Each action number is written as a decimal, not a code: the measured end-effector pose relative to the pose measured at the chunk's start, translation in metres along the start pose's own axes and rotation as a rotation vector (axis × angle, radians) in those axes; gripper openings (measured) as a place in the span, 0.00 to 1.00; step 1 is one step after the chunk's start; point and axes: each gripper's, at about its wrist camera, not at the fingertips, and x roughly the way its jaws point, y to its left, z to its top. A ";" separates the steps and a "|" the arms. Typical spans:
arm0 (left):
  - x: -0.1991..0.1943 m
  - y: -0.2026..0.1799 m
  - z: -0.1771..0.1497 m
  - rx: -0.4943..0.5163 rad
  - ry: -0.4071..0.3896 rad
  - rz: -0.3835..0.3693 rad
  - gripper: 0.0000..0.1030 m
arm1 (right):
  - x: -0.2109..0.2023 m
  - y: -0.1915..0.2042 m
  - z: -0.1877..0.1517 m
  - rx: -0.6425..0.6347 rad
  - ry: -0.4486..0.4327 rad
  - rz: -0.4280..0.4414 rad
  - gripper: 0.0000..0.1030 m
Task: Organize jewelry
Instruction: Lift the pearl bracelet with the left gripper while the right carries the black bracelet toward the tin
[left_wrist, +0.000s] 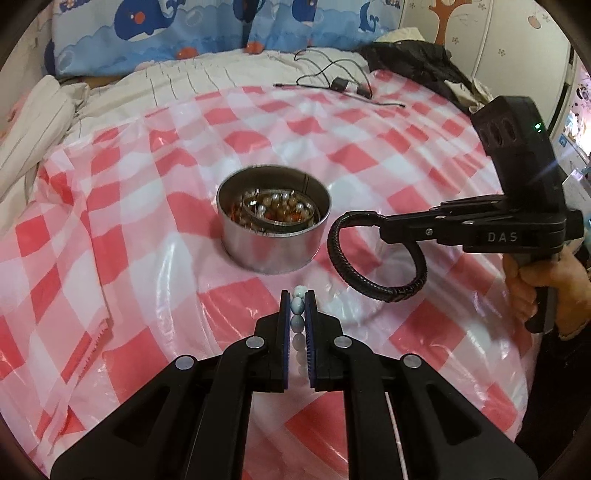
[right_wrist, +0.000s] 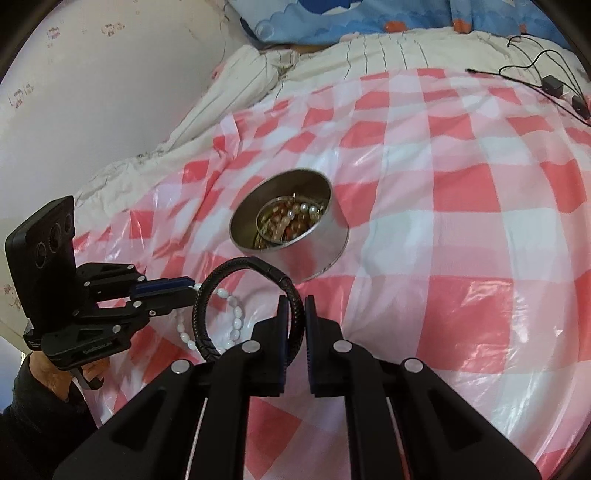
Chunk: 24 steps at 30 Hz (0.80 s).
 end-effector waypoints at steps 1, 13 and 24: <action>-0.003 -0.001 0.002 0.002 -0.008 -0.003 0.06 | -0.001 -0.001 0.001 0.001 -0.004 0.000 0.09; -0.026 -0.003 0.019 -0.022 -0.086 -0.006 0.06 | -0.015 -0.012 0.006 0.050 -0.075 0.012 0.09; -0.035 -0.006 0.042 -0.071 -0.161 -0.022 0.06 | -0.020 -0.017 0.013 0.075 -0.133 0.031 0.09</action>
